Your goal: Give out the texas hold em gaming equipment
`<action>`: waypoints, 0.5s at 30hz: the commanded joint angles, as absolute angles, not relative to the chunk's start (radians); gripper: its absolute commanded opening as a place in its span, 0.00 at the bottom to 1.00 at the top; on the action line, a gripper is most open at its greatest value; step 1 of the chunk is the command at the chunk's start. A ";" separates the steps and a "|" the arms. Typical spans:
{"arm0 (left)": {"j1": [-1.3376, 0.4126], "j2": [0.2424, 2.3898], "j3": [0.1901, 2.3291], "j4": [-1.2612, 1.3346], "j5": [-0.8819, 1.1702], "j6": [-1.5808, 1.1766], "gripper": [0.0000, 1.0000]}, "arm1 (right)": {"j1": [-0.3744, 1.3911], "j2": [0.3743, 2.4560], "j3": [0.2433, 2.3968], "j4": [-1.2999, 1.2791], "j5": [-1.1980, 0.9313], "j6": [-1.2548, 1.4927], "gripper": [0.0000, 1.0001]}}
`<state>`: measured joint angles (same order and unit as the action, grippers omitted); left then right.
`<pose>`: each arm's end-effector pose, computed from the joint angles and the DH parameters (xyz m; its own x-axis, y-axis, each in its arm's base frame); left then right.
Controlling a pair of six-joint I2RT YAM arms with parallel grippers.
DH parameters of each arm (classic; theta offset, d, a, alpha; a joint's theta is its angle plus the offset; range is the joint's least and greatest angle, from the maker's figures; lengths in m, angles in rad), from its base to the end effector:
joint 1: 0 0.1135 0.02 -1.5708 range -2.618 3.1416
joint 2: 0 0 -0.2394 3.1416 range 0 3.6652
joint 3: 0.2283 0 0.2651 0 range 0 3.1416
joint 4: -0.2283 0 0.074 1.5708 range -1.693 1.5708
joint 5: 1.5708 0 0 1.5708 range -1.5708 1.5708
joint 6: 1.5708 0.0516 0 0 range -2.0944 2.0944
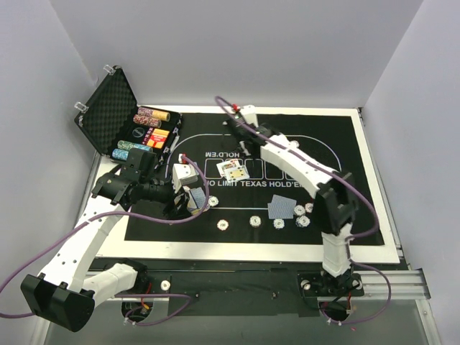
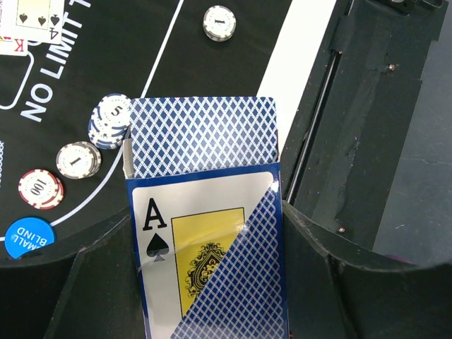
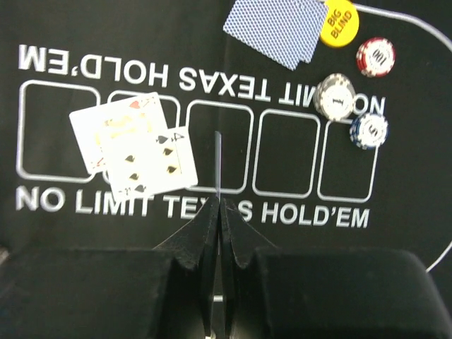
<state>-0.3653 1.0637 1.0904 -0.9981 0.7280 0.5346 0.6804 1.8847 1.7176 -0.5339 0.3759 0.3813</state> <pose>0.1967 -0.1120 0.2967 -0.3491 0.5407 -0.7653 0.9241 0.3343 -0.1853 0.3631 0.2695 0.2787 -0.6020 -0.0419 -0.7974 -0.1542 0.9859 0.0646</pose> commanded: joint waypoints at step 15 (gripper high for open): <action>-0.360 1.049 1.111 -0.988 0.753 0.532 0.00 | 0.765 2.278 1.999 -0.767 0.606 0.287 0.00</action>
<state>-0.3645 1.0634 1.0904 -1.0050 0.7284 0.5350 0.7719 2.2948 2.0151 -0.7277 0.6285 0.2855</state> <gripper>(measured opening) 0.738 0.001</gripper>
